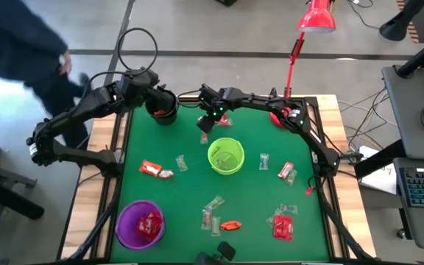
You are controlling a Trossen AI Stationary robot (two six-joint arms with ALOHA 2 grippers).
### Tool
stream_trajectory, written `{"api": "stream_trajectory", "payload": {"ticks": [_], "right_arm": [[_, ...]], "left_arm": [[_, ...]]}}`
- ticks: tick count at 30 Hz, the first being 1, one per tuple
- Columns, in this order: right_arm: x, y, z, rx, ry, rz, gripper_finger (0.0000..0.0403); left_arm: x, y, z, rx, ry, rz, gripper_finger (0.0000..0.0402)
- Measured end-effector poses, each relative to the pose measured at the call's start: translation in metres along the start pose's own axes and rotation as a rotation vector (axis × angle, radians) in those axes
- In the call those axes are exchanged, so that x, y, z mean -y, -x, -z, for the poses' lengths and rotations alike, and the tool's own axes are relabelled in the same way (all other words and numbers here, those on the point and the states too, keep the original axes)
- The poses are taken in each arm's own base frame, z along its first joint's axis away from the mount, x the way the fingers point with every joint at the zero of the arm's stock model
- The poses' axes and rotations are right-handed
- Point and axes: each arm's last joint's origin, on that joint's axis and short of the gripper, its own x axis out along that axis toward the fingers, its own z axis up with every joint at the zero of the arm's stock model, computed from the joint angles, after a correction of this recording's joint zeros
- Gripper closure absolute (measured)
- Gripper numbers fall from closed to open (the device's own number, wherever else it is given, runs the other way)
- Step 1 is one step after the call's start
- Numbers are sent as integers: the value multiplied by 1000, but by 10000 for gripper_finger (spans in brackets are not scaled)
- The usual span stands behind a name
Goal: Sort candy
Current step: Put the orange chocolate into the black bucket
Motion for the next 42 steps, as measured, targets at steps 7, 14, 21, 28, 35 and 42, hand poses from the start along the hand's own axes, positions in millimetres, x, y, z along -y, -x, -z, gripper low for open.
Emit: {"api": "stream_trajectory", "payload": {"ticks": [7, 14, 21, 28, 35, 42], "right_arm": [[1, -5, 2, 7, 5, -1, 241], [5, -23, 7, -6, -5, 2, 241], [7, -33, 10, -27, -38, 14, 260], [7, -29, 9, -33, -37, 10, 368], [4, -21, 6, -56, -36, 11, 388], [-3, 3, -8, -42, -20, 8, 389]], "left_arm": [[0, 0, 0, 0, 3, 0, 286], [0, 0, 0, 0, 3, 1, 286], [1, 0, 0, -4, 3, 27, 286], [1, 0, 0, -4, 0, 27, 286], [1, 0, 0, -4, -10, 28, 286], [1, 0, 0, -4, -11, 28, 286]]}}
